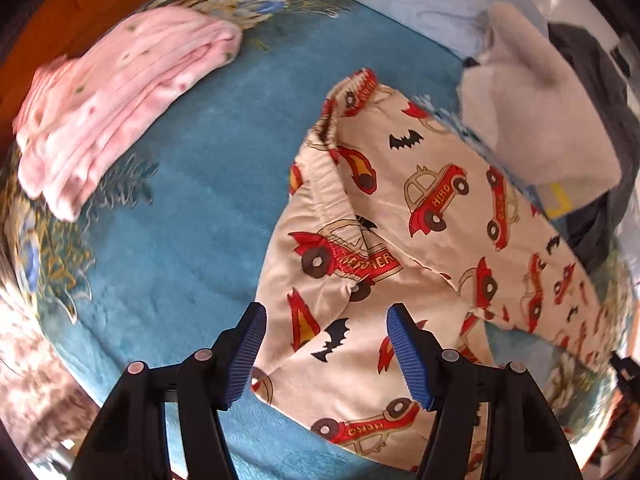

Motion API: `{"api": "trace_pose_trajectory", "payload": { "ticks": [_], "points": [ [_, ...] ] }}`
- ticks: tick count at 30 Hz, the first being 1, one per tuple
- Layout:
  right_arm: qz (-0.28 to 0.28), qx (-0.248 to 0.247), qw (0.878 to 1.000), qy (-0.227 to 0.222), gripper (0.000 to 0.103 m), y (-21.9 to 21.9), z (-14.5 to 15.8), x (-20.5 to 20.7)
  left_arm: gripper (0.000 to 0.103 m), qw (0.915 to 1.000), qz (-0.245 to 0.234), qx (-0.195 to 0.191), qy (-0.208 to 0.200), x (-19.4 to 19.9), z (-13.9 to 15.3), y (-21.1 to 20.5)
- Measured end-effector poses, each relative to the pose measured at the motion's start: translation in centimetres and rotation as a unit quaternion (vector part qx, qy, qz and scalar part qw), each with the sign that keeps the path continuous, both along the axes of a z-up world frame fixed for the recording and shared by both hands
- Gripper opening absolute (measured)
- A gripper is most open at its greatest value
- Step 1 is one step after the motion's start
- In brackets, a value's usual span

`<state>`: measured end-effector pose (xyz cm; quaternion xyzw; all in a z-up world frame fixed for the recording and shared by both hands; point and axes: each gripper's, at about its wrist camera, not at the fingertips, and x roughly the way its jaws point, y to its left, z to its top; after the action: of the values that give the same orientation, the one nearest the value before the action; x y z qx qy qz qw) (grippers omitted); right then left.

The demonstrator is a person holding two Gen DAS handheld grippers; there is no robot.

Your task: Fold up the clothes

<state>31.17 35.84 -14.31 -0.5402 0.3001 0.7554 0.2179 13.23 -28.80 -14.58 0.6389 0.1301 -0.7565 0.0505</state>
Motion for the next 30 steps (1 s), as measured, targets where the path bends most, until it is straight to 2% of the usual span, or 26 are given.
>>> {"api": "trace_pose_trajectory", "payload": {
  "ticks": [3, 7, 8, 10, 12, 14, 20, 23, 25, 30],
  "points": [
    [0.004, -0.004, 1.000, -0.009, 0.028, -0.3, 0.5, 1.2, 0.067, 0.9961, -0.069, -0.053, -0.018, -2.2, -1.0, 2.8],
    [0.004, -0.012, 1.000, -0.026, 0.028, -0.9, 0.7, 2.8, 0.061, 0.9980, -0.032, -0.052, -0.010, -1.7, -1.0, 0.4],
    [0.004, -0.014, 0.999, -0.030, 0.028, -1.1, 0.7, 3.2, 0.050, 0.9984, -0.022, -0.051, -0.008, -1.5, -1.0, -0.3],
    [0.005, -0.026, 0.999, -0.034, 0.028, -1.5, 0.7, 3.9, 0.036, 0.9988, 0.000, -0.049, -0.004, -1.1, -1.0, -1.7],
    [0.019, -0.054, 0.998, -0.030, 0.028, -2.5, 0.6, 4.7, 0.027, 0.9987, 0.021, -0.047, 0.001, -0.7, -0.9, -3.1],
    [0.041, -0.073, 0.996, -0.034, 0.028, -3.3, 0.4, 5.7, 0.006, 0.9981, 0.042, -0.044, 0.005, -0.3, -0.9, -4.5],
    [0.104, -0.128, 0.985, -0.048, 0.028, -5.9, -0.3, 8.5, 0.005, 0.9935, 0.106, -0.037, 0.018, 0.9, -0.8, -8.7],
    [0.136, -0.155, 0.977, -0.054, 0.034, -7.1, -0.7, 9.9, 0.005, 0.9902, 0.135, -0.030, 0.023, 1.6, -0.8, -10.4],
    [0.153, -0.172, 0.972, -0.058, 0.042, -7.8, -0.9, 10.8, 0.003, 0.9885, 0.148, -0.020, 0.024, 2.4, -0.8, -11.0],
    [0.167, -0.190, 0.965, -0.062, 0.047, -8.9, -2.1, 11.8, 0.003, 0.9829, 0.182, 0.007, 0.025, 4.4, -0.7, -12.3]
  ]
}}
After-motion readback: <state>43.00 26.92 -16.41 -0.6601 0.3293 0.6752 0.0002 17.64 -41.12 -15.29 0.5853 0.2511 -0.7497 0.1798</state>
